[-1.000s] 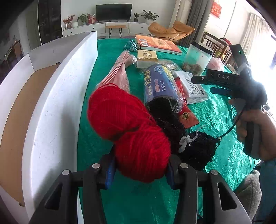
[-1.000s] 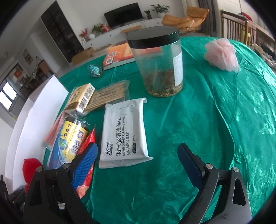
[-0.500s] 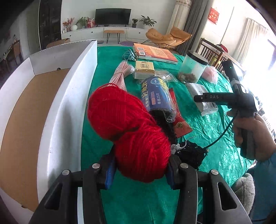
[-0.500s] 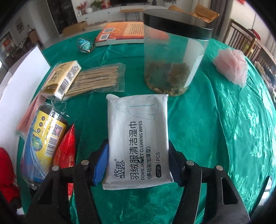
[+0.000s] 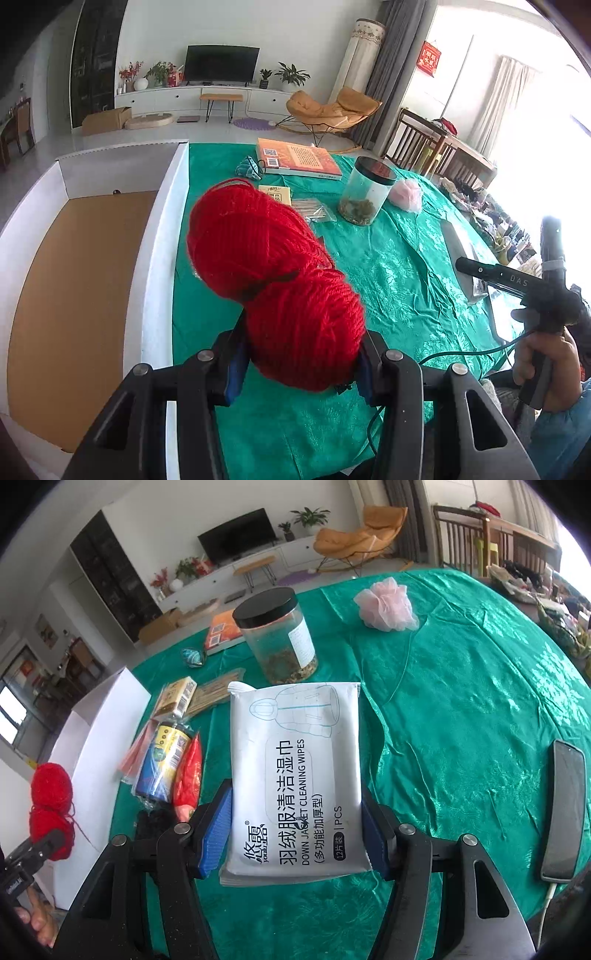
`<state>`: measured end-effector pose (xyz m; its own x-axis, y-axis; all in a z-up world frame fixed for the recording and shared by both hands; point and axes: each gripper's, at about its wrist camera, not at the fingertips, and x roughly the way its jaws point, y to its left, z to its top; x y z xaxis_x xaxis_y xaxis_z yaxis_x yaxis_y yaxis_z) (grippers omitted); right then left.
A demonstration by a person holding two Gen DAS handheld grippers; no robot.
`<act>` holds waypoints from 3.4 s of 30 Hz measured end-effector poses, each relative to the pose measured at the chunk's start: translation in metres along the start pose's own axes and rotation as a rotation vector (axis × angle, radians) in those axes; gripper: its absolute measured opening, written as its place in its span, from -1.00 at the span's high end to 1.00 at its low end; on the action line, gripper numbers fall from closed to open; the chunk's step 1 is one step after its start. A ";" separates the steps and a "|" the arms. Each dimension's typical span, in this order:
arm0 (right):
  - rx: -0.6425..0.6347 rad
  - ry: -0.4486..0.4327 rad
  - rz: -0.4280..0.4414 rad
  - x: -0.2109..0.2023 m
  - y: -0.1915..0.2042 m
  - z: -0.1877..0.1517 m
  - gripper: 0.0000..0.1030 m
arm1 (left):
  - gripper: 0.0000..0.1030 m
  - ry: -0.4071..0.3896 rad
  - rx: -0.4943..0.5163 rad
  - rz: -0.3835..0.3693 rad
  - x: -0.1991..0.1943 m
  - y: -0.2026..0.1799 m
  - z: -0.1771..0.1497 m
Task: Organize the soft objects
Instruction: 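Carry yarn and wipes into the white box and open both tools, then move both open tools back over the remaining table items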
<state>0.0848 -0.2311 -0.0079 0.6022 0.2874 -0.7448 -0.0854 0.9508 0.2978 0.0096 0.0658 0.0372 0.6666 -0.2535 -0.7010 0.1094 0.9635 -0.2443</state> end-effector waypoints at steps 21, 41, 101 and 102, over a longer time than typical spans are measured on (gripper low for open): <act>-0.197 -0.007 0.303 -0.044 0.139 -0.024 -0.27 | 0.09 -0.012 0.058 0.235 -0.029 0.039 -0.007; -0.457 0.119 0.529 -0.005 0.347 -0.041 -0.64 | -0.91 -0.020 -0.220 0.574 -0.069 0.192 -0.026; 0.113 -0.067 0.043 0.012 0.027 -0.103 -0.65 | -0.91 0.135 0.082 0.100 0.030 -0.007 -0.027; 0.115 -0.065 0.044 0.013 0.027 -0.103 -0.65 | -0.91 0.143 0.084 0.096 0.032 -0.008 -0.026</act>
<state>0.0084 -0.1901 -0.0709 0.6504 0.3171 -0.6903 -0.0241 0.9169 0.3985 0.0109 0.0482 -0.0009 0.5660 -0.1642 -0.8079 0.1156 0.9861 -0.1195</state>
